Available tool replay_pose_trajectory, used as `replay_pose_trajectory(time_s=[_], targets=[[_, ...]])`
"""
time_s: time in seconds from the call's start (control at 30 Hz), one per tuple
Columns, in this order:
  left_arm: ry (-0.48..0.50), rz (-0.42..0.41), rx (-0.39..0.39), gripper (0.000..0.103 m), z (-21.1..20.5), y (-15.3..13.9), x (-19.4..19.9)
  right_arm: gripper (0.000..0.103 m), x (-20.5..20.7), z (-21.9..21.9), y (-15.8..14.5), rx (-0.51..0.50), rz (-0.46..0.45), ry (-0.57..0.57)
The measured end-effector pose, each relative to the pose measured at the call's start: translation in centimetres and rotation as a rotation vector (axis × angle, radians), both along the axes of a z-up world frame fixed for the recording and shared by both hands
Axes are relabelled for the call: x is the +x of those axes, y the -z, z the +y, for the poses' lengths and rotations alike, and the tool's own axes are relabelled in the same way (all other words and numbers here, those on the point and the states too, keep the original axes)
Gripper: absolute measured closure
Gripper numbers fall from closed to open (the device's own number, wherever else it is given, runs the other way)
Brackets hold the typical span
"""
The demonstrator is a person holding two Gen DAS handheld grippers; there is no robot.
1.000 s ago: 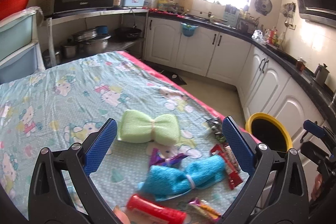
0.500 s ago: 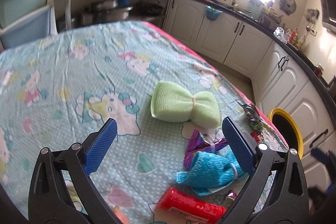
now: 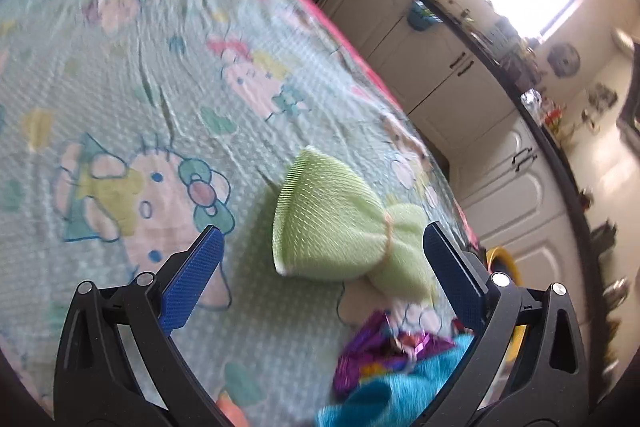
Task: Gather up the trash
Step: 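Grasp the green mesh bow with the left tool while the right tool grasps a snack wrapper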
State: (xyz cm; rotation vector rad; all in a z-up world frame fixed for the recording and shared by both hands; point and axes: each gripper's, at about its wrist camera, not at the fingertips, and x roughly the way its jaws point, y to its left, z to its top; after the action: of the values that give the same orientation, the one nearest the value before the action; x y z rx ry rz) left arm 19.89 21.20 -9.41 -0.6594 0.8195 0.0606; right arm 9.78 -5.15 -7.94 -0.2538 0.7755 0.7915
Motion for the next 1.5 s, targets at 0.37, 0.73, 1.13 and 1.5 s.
replay_pose_trajectory(time_s=[0.37,0.73,1.13,1.5], targets=[[0.002,0.073,-0.029,0.048,0.1,1.3,1.7,0.042,0.8,2.0,4.1,-0.108,0.099,-0.034],[0.023,0.029,-0.023,0.078,-0.2,0.2,1.5,0.081,0.8,2.0,4.4,-0.124,0.073,-0.045],[0.050,-0.098,0.057,0.085,-1.8,-3.6,-1.6,0.084,0.2,1.0,2.3,-0.050,0.066,-0.051],[0.107,-0.233,0.159,0.086,-5.5,-9.8,-4.2,0.084,0.0,-2.1,-1.6,0.024,0.016,0.010]])
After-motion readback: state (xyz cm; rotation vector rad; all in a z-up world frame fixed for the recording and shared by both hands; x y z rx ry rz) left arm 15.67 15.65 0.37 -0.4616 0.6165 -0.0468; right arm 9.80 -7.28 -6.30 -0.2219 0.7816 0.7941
